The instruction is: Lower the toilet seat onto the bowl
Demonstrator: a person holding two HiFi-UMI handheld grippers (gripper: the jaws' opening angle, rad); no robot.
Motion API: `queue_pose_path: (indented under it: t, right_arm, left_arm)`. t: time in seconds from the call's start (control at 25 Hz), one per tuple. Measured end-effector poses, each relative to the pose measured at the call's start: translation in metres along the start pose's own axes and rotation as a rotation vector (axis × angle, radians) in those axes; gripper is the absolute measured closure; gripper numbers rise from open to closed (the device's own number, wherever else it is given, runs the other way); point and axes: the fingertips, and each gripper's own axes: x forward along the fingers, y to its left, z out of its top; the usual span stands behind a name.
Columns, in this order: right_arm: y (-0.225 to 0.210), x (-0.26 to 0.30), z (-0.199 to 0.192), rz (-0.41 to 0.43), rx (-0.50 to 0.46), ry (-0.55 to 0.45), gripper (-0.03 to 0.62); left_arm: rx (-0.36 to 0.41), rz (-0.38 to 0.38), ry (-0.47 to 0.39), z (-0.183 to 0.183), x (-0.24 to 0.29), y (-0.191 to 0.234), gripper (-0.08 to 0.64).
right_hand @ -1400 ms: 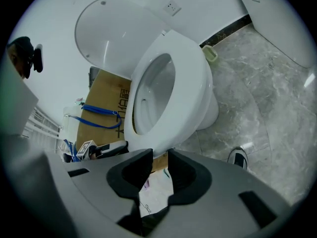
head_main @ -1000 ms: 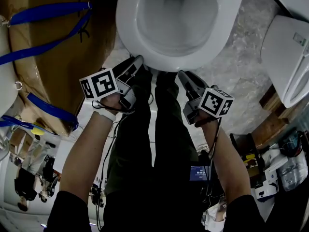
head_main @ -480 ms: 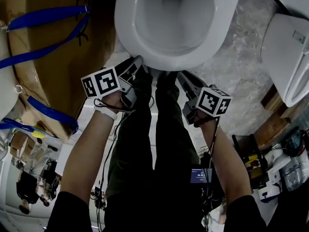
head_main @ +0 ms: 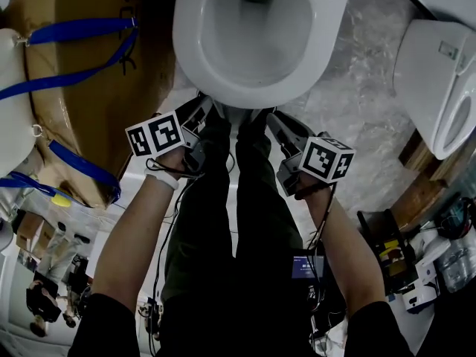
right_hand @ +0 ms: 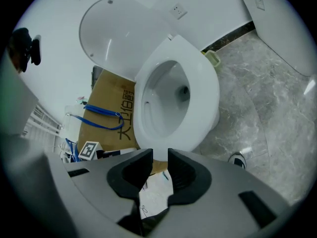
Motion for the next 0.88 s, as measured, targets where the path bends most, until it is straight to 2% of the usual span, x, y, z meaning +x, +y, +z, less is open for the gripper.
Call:
queue_pose_path:
  t: [0.16, 0.32, 0.44, 0.6, 0.72, 0.88]
  right_arm:
    - [0.035, -0.020, 0.023, 0.013, -0.098, -0.053, 0.482]
    - [0.087, -0.054, 0.049, 0.048, -0.163, -0.133, 0.482]
    - [0.132, -0.092, 0.070, 0.094, -0.167, -0.193, 0.482]
    - [0.192, -0.140, 0.095, 0.152, -0.163, -0.269, 0.482]
    - [0.233, -0.181, 0.125, 0.177, -0.202, -0.325, 0.482]
    - [0.275, -0.246, 0.141, 0.202, -0.270, -0.375, 0.482]
  left_arm:
    - [0.158, -0.012, -0.017, -0.002, -0.024, -0.041, 0.466]
    - [0.300, -0.060, -0.066, 0.003, -0.059, -0.109, 0.466]
    - [0.336, -0.118, -0.125, 0.007, -0.096, -0.167, 0.466]
    - [0.402, -0.168, -0.160, 0.011, -0.155, -0.224, 0.466]
    - [0.438, -0.191, -0.197, 0.018, -0.197, -0.263, 0.466]
    - [0.490, -0.216, -0.260, 0.007, -0.250, -0.314, 0.466]
